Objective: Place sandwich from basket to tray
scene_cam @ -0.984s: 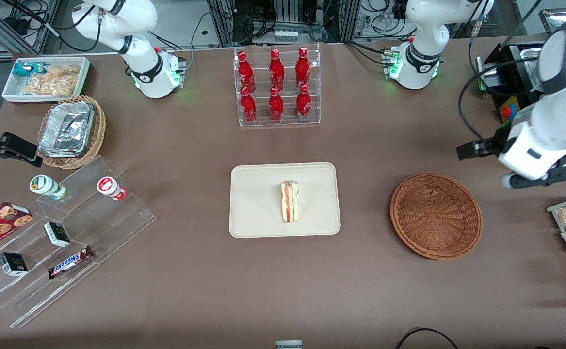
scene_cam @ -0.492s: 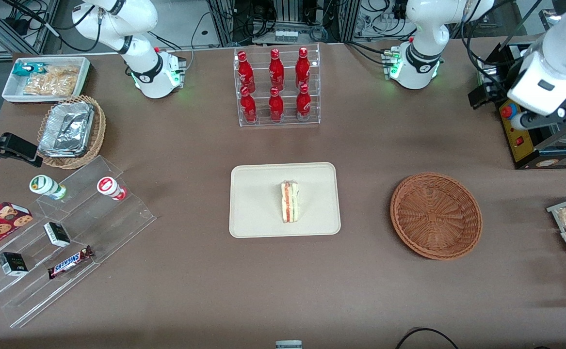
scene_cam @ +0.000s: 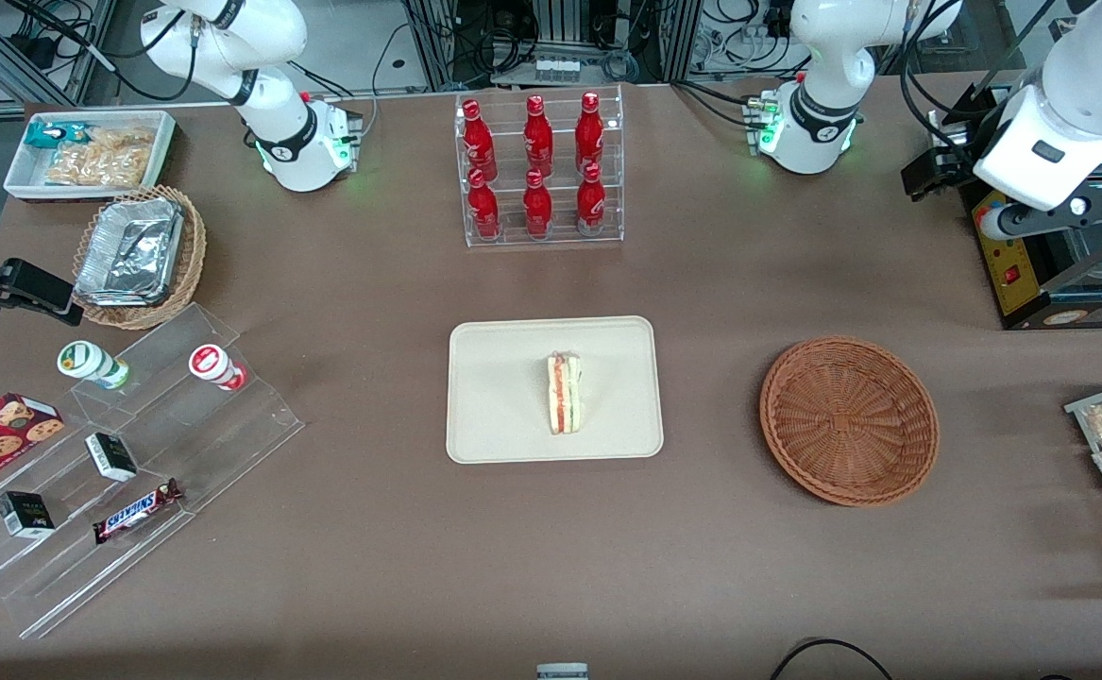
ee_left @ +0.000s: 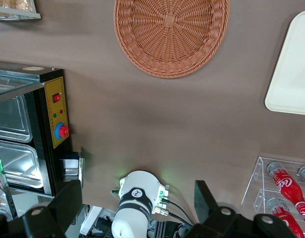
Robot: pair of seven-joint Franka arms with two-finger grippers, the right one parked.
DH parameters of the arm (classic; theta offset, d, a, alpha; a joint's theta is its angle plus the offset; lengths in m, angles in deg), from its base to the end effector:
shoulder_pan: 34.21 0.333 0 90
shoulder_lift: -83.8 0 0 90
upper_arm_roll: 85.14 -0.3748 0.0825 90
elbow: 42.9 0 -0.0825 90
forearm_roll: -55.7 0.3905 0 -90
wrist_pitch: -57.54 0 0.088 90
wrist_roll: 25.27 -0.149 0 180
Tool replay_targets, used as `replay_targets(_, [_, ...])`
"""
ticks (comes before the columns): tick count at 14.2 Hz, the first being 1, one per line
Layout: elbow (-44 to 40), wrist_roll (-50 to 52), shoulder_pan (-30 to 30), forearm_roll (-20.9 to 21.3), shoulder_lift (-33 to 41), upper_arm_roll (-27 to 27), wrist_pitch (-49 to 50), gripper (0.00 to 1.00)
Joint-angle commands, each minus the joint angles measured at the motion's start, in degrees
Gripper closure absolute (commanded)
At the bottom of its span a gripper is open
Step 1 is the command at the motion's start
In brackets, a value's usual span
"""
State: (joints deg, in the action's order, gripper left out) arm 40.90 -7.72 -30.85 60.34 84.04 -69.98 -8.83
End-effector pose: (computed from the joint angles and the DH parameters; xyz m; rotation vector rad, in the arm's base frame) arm 0.4919 -0.0889 0.6661 -2.9563 -0.1802 0.4031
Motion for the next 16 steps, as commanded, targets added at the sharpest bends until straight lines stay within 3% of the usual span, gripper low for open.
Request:
replay_targets(1, [-1.4,0.2,0.0,-1.0,-1.4,-0.1,0.0,0.0])
replay_targets(7, [-0.5,-3.5,0.5,-1.4,-3.1,-0.4,-8.4,0.0])
replay_targets(12, [-1.0,-14.6,0.4,1.8,-4.5,-0.5,-10.1,0.0])
replay_targets(16, [-1.1,-12.9,0.5,1.5,-5.2,-0.5,-11.0,0.0])
